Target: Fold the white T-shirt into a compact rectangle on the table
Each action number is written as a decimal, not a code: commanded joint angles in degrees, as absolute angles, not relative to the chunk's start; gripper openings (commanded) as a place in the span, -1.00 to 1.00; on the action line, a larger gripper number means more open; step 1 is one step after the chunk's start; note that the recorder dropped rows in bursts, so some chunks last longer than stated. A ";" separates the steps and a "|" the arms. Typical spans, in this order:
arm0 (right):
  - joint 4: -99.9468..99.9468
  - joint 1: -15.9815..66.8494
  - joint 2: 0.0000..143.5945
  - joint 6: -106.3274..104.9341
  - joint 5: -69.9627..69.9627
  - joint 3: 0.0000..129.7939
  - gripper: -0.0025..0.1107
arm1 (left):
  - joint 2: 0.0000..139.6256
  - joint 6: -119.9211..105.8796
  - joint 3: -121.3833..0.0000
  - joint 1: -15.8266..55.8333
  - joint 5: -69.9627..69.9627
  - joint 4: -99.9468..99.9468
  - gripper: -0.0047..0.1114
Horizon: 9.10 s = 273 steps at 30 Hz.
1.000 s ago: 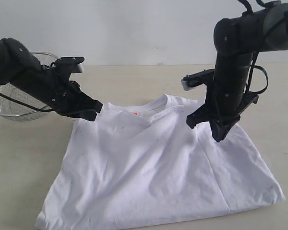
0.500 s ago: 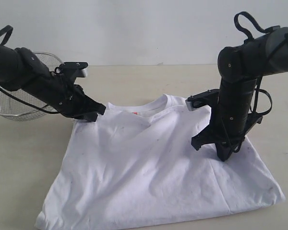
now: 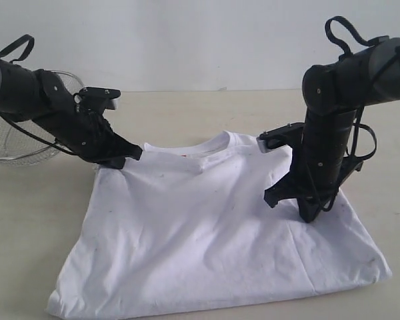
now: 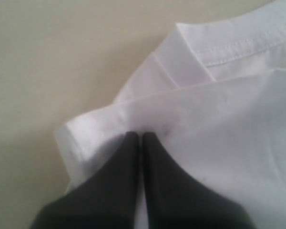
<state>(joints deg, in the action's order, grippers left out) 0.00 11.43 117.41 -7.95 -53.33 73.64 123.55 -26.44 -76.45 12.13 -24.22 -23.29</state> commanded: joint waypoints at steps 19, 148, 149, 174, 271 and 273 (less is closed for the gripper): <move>-8.30 12.31 109.20 -27.43 -36.84 80.07 -0.96 | 116.90 -35.40 -84.53 12.03 -39.05 -28.22 -0.84; -51.09 -14.19 122.61 -58.37 -51.16 64.11 0.21 | 100.37 -23.11 -46.29 21.80 -20.97 -27.60 -0.84; -51.09 -12.54 123.07 -58.21 -48.92 64.11 0.21 | 100.37 -23.11 -46.29 21.80 -20.97 -27.60 -0.84; -17.64 -18.71 119.14 -28.64 -36.06 64.11 -0.96 | 100.37 -43.07 -47.61 24.17 -22.86 -50.27 -0.84; -42.99 25.83 106.51 -17.84 -23.09 64.25 -0.96 | 76.68 -30.31 -40.62 32.56 -23.20 -39.36 -0.84; -43.32 25.83 107.16 -18.68 -22.85 64.25 -0.96 | 76.68 -30.31 -40.62 32.56 -23.20 -39.36 -0.84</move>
